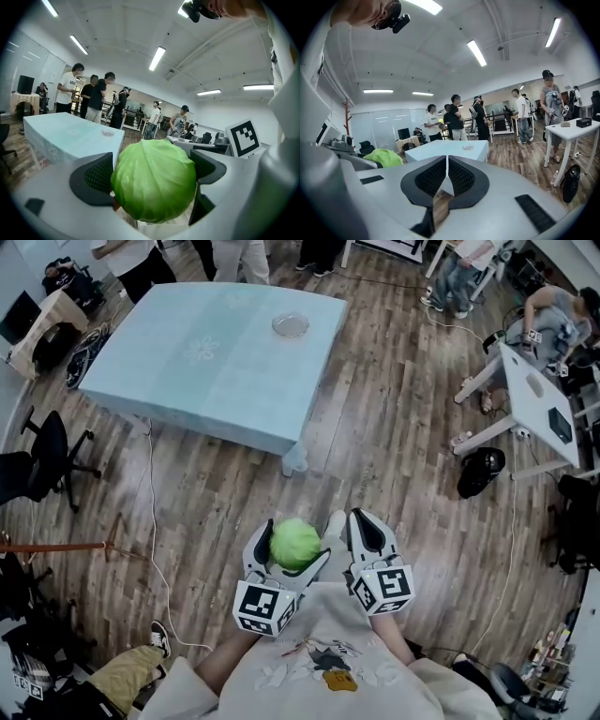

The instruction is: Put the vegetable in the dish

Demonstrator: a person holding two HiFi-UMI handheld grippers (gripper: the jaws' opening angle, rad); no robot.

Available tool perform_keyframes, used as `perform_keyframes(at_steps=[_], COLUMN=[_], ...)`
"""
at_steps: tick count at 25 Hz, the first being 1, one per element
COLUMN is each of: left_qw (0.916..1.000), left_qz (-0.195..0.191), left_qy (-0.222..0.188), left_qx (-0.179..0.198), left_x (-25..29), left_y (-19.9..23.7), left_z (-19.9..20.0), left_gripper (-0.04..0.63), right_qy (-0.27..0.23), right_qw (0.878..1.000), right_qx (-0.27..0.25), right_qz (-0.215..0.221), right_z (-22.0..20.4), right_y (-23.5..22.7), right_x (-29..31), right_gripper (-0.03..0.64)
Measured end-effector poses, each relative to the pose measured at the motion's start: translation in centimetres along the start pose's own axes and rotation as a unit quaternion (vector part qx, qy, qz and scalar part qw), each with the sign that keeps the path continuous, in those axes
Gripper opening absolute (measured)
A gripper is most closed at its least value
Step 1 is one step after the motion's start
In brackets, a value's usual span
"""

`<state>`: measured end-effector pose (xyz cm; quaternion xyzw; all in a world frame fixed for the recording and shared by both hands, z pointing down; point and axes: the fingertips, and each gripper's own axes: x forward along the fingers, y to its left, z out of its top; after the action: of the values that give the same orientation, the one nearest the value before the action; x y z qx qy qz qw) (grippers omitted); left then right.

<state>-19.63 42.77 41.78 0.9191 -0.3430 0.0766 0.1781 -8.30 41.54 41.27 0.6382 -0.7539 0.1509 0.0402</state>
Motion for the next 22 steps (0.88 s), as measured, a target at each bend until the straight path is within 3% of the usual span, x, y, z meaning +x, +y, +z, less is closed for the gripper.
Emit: perform_keyframes(at_steps=[10,22], left_qw=[0.9995,0.9988], left_qz=[0.031,0.039], left_qy=[-0.005,-0.013], left_qx=[-0.004,0.028], left_x=[8.0,21.4], left_y=[0.5,-0.3], left_z=[3.0,7.9], left_gripper=[0.526,0.526], right_qy=[-0.001,-0.02], right_qw=[1.0,0.999], right_qx=[0.003,-0.002], right_qz=[0.021,0.042], right_z=[3.0,7.8], right_y=[-7.3,-18.1], right_x=[5.4,12.5], right_gripper=[0.031,0.031])
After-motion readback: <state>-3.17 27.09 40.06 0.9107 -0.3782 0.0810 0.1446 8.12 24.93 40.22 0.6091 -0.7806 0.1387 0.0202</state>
